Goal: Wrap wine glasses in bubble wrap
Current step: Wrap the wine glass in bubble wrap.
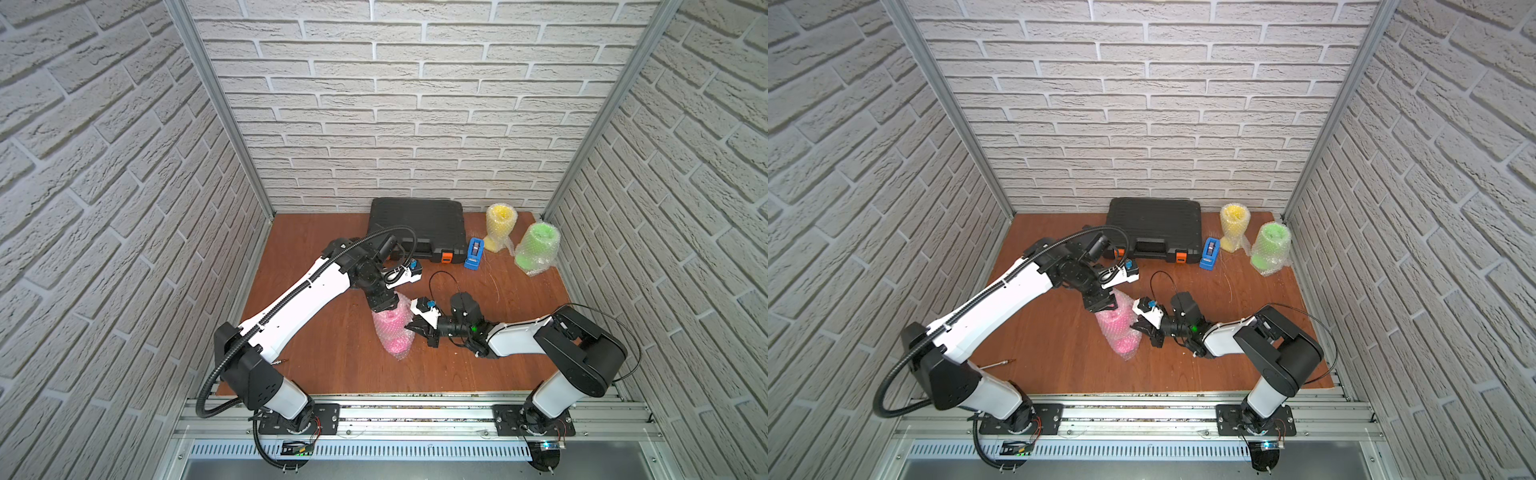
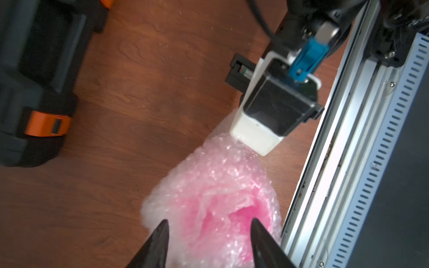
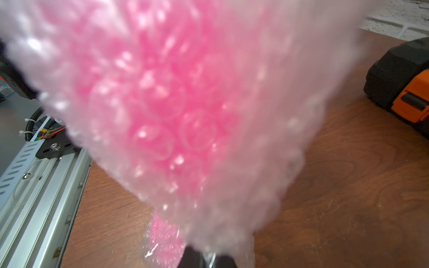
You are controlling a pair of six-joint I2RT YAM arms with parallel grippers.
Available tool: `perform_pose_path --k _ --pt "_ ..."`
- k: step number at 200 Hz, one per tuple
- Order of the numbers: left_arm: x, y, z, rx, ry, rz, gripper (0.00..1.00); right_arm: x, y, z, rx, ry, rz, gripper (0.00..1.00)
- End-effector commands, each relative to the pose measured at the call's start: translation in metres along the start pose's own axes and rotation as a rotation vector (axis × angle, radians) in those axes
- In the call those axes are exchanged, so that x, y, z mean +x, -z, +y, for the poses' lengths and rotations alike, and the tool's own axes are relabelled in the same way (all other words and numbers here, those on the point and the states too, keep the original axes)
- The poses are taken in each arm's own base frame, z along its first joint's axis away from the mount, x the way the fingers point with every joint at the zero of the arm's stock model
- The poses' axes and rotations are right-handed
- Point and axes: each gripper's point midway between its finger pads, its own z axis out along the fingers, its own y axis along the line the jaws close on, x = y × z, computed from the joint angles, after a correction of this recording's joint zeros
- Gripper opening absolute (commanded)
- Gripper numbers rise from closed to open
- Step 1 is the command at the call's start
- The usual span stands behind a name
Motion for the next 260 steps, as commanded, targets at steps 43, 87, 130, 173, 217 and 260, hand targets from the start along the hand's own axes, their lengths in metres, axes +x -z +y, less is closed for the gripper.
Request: perform_pose_path --k 43,87,130,173,217,260 --pt "0.05 -0.033 -0.008 0.067 0.083 0.233 0.26 0.008 0.003 0.0 -0.004 -0.034 0.022 0.03" --pt "0.051 -0.086 -0.019 0.182 0.112 0.205 0.15 0.009 0.001 0.0 -0.016 -0.044 0.02 0.03" --pt "0.046 -0.131 -0.027 0.239 0.141 0.163 0.1 0.012 -0.001 0.0 -0.024 -0.057 0.021 0.03" --pt "0.019 -0.102 -0.021 0.19 0.137 0.018 0.27 0.012 -0.001 -0.003 -0.02 -0.065 0.02 0.03" --pt "-0.006 -0.017 -0.011 0.081 0.109 -0.116 0.38 0.011 0.001 -0.005 -0.012 -0.069 0.018 0.03" --pt "0.007 0.014 0.005 -0.024 0.146 -0.091 0.37 0.011 0.001 -0.004 -0.017 -0.073 0.017 0.03"
